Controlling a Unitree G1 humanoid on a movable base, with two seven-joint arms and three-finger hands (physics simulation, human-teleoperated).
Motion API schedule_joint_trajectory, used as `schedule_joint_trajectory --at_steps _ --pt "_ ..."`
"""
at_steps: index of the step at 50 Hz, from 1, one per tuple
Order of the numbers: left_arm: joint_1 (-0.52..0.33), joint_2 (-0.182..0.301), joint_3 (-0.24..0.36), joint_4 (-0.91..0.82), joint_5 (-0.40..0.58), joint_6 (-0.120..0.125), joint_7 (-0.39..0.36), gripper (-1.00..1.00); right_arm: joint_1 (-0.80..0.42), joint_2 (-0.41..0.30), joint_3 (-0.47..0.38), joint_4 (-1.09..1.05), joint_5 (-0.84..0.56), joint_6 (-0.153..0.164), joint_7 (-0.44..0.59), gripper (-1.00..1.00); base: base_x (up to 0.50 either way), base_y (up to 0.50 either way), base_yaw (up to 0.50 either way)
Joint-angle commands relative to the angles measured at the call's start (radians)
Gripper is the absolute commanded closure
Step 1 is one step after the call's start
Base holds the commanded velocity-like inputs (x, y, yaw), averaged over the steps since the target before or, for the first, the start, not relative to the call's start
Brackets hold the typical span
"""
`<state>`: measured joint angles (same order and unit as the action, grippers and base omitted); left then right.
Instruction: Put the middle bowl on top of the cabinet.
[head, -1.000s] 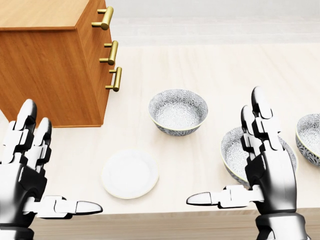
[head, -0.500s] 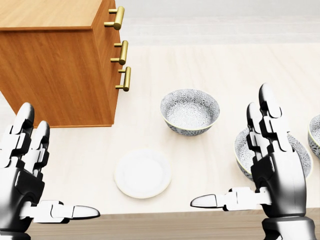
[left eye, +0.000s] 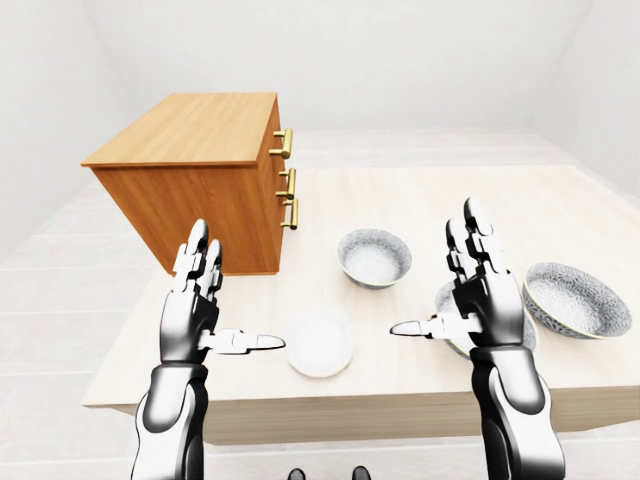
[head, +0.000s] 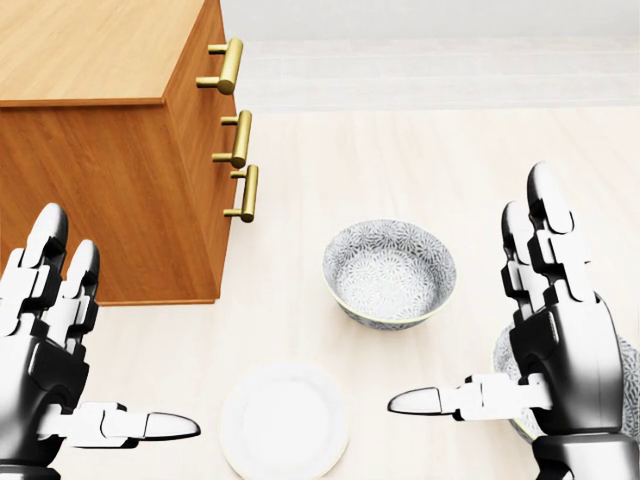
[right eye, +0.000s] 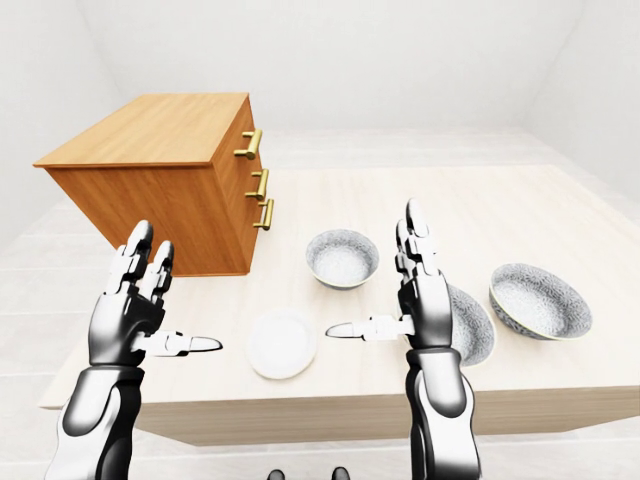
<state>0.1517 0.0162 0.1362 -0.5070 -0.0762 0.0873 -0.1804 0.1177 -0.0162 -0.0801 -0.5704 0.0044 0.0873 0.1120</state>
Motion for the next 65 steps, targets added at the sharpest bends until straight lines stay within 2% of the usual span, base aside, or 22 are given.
schedule_joint_trajectory --at_steps 1,14,34,45,60,65 --pt "-0.001 0.001 0.007 0.003 -0.016 0.0 -0.007 -1.0 0.001 0.002 -0.007 0.004 -0.002 0.0 -0.003 -1.0 0.0 0.0 0.0" --pt "0.007 0.001 0.014 0.0 -0.019 0.0 -0.01 -1.0 0.014 0.002 0.013 -0.001 -0.022 0.0 -0.005 -1.0 0.07 0.0 0.0" --pt "0.015 -0.002 0.014 -0.02 -0.012 0.0 -0.01 -1.0 0.016 0.007 -0.009 -0.024 -0.005 0.0 -0.009 -1.0 0.09 0.0 0.0" --pt "0.015 -0.002 0.012 -0.017 -0.013 0.0 -0.013 -1.0 0.023 0.007 -0.008 -0.026 -0.005 0.0 -0.008 -1.0 0.34 0.0 0.0" --pt "0.015 -0.005 0.012 -0.008 -0.016 0.0 -0.005 -1.0 0.028 0.009 -0.015 -0.017 -0.004 0.0 -0.022 -1.0 0.0 0.0 0.0" --pt "0.016 -0.005 0.01 -0.009 -0.013 0.0 -0.003 -1.0 0.03 0.01 -0.017 -0.017 -0.004 0.0 -0.023 -1.0 0.0 0.36 0.0"
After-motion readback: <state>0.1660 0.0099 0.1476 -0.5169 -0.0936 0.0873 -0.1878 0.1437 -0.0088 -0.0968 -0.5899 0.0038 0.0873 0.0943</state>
